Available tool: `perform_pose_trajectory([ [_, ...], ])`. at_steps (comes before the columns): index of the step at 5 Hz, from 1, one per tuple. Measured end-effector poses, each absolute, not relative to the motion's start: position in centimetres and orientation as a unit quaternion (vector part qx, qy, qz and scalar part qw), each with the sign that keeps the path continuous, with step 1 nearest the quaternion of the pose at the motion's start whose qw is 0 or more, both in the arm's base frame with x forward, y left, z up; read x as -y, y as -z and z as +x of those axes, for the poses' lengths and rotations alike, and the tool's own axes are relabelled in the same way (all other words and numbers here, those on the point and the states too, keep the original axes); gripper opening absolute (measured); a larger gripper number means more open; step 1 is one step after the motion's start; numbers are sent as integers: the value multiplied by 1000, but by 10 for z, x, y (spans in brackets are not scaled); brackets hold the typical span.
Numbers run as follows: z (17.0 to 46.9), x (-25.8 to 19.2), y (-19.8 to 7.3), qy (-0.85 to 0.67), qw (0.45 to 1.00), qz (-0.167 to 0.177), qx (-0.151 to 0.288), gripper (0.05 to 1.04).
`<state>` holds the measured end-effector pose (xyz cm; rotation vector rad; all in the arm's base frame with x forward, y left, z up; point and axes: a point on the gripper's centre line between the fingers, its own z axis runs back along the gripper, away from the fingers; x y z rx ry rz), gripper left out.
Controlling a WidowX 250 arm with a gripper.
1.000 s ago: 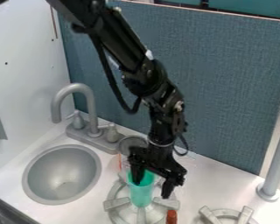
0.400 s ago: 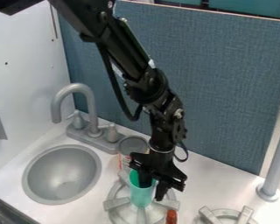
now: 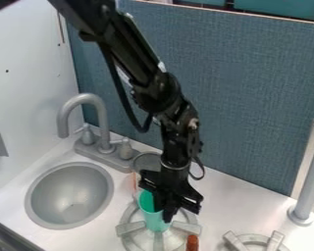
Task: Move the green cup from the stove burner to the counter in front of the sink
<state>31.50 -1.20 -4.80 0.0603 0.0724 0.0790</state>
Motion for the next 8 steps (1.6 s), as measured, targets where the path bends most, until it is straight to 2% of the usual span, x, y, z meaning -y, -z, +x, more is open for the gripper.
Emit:
perform_pose_trajectory([
  [1,308,7,11,-45,998,42,-7,102],
  [2,288,-6,-14,-64,997,30,-6,102],
  [4,245,-63,11,-170,985,1,-41,102],
  [6,244,-69,54,-150,988,-30,-28,102],
  [7,244,-65,70,-137,989,-46,-25,102],
  [8,257,-63,77,-136,989,-62,-19,102],
])
